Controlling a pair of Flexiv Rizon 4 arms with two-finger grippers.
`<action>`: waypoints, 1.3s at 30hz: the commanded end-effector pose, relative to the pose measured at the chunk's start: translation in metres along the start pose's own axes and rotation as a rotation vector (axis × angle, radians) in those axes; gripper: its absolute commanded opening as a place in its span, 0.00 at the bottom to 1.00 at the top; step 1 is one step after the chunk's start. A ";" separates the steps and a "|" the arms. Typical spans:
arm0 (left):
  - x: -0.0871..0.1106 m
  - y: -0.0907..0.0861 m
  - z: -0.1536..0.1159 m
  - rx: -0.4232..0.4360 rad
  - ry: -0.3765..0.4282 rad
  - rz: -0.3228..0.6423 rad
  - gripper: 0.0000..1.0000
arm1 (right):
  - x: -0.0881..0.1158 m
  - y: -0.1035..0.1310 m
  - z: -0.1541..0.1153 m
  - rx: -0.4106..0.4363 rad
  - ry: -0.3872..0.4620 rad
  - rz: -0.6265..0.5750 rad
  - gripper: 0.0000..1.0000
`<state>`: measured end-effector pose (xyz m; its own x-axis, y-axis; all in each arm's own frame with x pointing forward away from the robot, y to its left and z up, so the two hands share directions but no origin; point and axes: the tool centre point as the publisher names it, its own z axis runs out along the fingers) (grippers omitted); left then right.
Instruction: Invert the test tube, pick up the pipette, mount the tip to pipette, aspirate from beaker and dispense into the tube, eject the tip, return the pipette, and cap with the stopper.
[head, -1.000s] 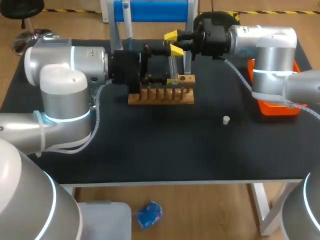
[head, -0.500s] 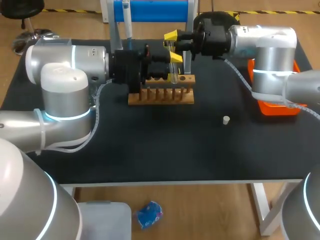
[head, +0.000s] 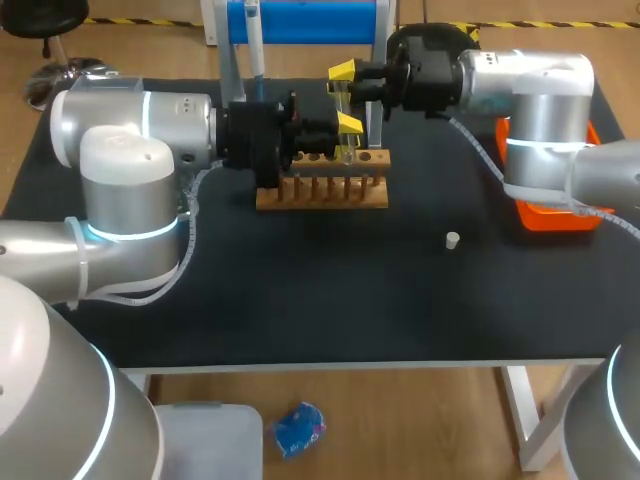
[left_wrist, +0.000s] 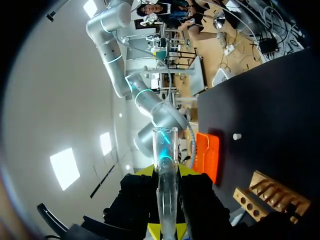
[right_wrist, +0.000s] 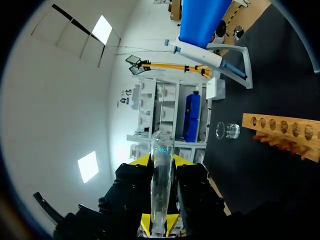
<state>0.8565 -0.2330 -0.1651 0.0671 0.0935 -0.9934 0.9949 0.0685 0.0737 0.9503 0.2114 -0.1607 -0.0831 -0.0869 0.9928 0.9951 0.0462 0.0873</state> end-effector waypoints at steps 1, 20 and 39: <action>-0.001 0.000 0.000 0.005 0.004 0.000 0.00 | -0.001 0.002 -0.001 0.001 -0.001 -0.001 1.00; -0.001 0.000 0.000 0.005 0.004 0.000 0.00 | 0.011 0.005 -0.014 0.007 0.038 -0.152 1.00; -0.001 0.000 0.000 0.005 0.004 0.000 0.00 | 0.012 -0.008 -0.082 0.231 -0.174 -0.710 1.00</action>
<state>0.8558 -0.2331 -0.1641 0.0665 0.0967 -0.9931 0.9952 0.0645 0.0730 0.9443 0.1301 -0.1642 -0.6684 -0.0447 0.7424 0.7258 0.1787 0.6643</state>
